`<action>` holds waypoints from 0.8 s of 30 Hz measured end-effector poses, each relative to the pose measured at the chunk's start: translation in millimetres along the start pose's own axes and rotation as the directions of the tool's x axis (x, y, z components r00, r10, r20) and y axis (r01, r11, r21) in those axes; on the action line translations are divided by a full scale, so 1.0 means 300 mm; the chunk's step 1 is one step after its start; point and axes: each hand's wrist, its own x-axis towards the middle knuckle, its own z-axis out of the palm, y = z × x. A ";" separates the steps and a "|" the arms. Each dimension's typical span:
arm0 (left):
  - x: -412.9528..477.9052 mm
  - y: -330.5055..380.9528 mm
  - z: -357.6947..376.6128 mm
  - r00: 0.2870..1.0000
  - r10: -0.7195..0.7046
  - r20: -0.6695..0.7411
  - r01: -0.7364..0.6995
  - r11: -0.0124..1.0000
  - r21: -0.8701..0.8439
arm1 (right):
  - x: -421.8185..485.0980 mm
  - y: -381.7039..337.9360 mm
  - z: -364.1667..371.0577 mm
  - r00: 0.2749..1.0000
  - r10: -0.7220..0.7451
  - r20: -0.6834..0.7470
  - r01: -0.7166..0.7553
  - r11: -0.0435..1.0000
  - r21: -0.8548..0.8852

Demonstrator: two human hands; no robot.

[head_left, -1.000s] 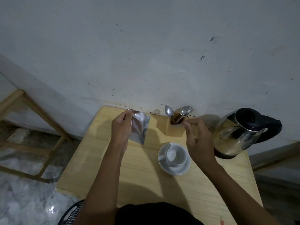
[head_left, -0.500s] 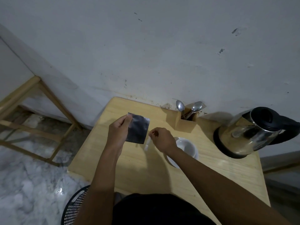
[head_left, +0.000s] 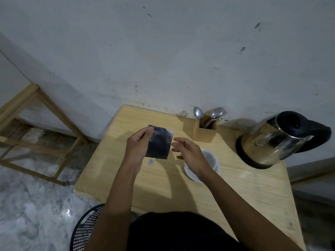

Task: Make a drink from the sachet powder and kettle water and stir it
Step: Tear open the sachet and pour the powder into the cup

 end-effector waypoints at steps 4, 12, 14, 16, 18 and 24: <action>-0.041 0.003 0.109 0.993 0.017 0.117 -0.018 1.000 0.005 | -0.078 0.009 -0.054 0.996 -0.085 0.006 0.085 0.991 -0.107; -0.070 -0.052 0.257 0.930 0.000 0.369 -0.087 0.971 0.221 | -0.174 0.084 -0.214 0.965 -0.171 -0.197 0.137 0.975 -0.175; -0.065 -0.070 0.285 0.926 -0.027 0.378 -0.088 0.955 0.283 | -0.197 0.124 -0.245 0.959 -0.129 -0.253 0.089 0.982 -0.166; -0.058 -0.092 0.313 0.924 -0.042 0.379 -0.094 0.938 0.334 | -0.231 0.173 -0.278 0.954 -0.113 -0.279 0.057 0.978 -0.201; -0.059 -0.107 0.340 0.920 -0.067 0.385 -0.092 0.921 0.380 | -0.275 0.223 -0.306 0.956 -0.175 -0.234 0.099 0.947 -0.305; -0.085 -0.136 0.398 0.909 -0.120 0.400 -0.060 0.910 0.410 | -0.335 0.291 -0.297 0.891 -0.396 -0.223 0.185 0.764 -0.618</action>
